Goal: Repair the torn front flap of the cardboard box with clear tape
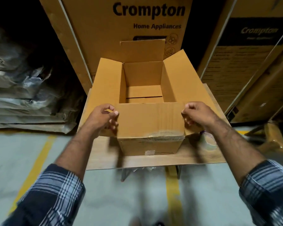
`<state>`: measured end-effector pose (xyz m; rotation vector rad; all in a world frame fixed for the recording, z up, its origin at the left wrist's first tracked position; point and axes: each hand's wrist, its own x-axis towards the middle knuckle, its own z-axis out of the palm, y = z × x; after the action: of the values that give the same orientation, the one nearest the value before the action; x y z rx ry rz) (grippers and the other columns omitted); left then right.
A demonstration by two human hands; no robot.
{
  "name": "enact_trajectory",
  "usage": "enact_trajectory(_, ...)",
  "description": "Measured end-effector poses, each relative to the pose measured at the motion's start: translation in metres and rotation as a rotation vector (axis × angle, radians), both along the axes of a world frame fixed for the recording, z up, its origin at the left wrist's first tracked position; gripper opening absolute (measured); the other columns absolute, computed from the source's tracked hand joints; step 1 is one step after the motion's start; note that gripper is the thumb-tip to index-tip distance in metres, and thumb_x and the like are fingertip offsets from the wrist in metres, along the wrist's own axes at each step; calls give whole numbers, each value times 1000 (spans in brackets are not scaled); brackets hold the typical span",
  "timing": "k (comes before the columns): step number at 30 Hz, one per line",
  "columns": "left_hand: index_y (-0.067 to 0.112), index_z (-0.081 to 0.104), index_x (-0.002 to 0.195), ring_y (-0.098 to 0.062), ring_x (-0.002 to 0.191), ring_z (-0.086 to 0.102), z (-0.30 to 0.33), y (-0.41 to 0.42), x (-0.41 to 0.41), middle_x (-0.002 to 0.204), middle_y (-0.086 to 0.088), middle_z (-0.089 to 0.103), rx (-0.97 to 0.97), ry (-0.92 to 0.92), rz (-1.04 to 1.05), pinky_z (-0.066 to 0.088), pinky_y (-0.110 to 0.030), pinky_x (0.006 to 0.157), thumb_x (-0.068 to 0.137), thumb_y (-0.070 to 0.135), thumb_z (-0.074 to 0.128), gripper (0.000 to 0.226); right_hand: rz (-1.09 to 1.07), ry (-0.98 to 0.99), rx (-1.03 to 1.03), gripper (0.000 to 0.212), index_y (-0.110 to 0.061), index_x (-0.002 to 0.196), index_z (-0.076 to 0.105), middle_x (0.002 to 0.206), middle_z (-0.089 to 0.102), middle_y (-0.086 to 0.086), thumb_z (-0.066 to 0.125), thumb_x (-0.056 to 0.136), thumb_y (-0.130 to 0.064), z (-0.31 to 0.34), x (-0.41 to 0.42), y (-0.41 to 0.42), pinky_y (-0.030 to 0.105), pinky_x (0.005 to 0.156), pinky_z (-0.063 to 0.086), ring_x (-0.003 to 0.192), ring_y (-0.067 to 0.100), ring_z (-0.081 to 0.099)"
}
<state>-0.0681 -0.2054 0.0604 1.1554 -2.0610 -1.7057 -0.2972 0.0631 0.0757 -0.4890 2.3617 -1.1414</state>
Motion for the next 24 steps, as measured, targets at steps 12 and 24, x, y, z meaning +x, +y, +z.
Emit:
enact_trajectory(12, 19, 63, 125, -9, 99, 61, -44, 26, -25, 122, 2, 55, -543, -187, 56, 54, -18, 91, 86, 17, 79, 42, 90, 451, 167, 25, -19, 116, 70, 119, 64, 0, 66, 92, -16, -58, 44, -9, 29, 97, 48, 105, 15, 60)
enact_trajectory(24, 18, 72, 104, -22, 104, 55, -77, 76, -3, 108, -2, 59, -951, -83, -233, 43, -38, 89, 92, 33, 69, 19, 131, 725, 187, 23, -20, 112, 71, 116, 71, 0, 60, 94, -28, -96, 86, 6, 38, 93, 42, 108, 24, 64)
